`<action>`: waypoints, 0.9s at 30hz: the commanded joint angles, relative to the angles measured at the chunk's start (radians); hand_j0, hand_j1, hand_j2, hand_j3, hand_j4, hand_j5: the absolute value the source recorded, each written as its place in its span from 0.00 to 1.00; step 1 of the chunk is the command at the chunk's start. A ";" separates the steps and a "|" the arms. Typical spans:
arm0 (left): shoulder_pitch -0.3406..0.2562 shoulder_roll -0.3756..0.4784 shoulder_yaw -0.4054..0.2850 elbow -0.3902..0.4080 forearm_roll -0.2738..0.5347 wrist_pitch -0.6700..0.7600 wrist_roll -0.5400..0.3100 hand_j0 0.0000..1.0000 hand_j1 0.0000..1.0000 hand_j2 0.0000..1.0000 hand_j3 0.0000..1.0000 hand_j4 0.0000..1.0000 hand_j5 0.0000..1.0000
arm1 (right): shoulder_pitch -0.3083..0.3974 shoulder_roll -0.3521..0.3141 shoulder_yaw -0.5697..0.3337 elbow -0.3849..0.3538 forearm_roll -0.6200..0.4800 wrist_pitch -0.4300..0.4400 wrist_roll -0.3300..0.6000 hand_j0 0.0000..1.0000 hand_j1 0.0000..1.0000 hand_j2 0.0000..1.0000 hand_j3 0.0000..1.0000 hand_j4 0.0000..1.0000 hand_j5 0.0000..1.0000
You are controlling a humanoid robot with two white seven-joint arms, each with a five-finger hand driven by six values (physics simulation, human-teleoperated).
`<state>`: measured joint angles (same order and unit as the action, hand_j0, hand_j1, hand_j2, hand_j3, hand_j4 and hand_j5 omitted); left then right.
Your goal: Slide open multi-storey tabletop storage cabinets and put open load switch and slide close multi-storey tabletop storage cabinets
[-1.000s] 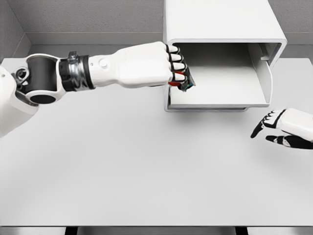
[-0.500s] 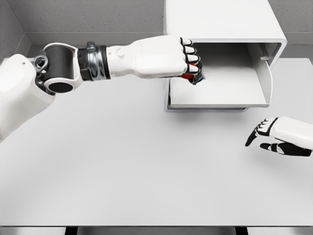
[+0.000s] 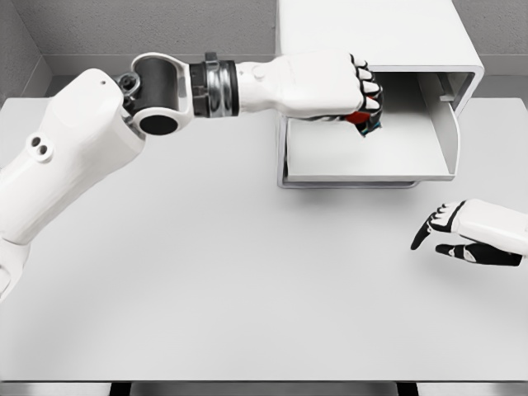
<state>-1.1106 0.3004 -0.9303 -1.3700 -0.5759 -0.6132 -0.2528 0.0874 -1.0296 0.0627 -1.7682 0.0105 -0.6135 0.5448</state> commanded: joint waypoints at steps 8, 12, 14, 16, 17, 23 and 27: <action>-0.029 -0.090 0.002 0.141 0.001 0.002 -0.028 0.54 0.54 0.54 0.54 0.54 0.54 | 0.000 0.011 0.000 0.000 -0.007 0.003 0.001 0.56 0.56 0.56 0.56 0.56 0.56; -0.034 -0.095 0.010 0.183 0.001 0.002 -0.028 0.56 0.56 0.56 0.56 0.56 0.56 | 0.000 0.011 0.000 0.000 -0.007 0.003 0.001 0.56 0.56 0.56 0.56 0.56 0.56; -0.035 -0.102 0.010 0.203 0.001 0.002 -0.028 0.61 0.61 0.61 0.61 0.61 0.61 | 0.000 0.011 0.000 0.000 -0.007 0.003 0.001 0.56 0.56 0.56 0.56 0.56 0.56; -0.040 -0.112 0.010 0.213 0.002 0.002 -0.026 0.78 0.78 0.78 0.78 0.78 0.78 | -0.002 0.011 0.000 0.000 -0.007 0.003 0.001 0.56 0.56 0.56 0.56 0.56 0.56; -0.040 -0.113 0.010 0.213 0.005 0.002 -0.026 0.88 0.88 0.88 0.88 0.88 0.88 | 0.000 0.011 0.000 0.000 -0.007 0.003 0.001 0.56 0.56 0.56 0.56 0.56 0.56; -0.040 -0.113 0.008 0.210 0.010 0.002 -0.026 1.00 1.00 1.00 1.00 1.00 1.00 | 0.000 0.011 0.000 0.000 -0.007 0.003 0.001 0.56 0.56 0.56 0.56 0.56 0.56; -0.040 -0.116 0.008 0.209 0.010 0.002 -0.026 0.95 0.95 0.95 0.95 0.95 0.95 | 0.000 0.011 0.000 0.000 -0.007 0.003 0.001 0.56 0.56 0.56 0.56 0.56 0.56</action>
<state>-1.1505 0.1815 -0.9257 -1.1732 -0.4744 -0.6290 -0.2850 0.0874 -1.0172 0.0629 -1.7683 0.0105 -0.6135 0.5464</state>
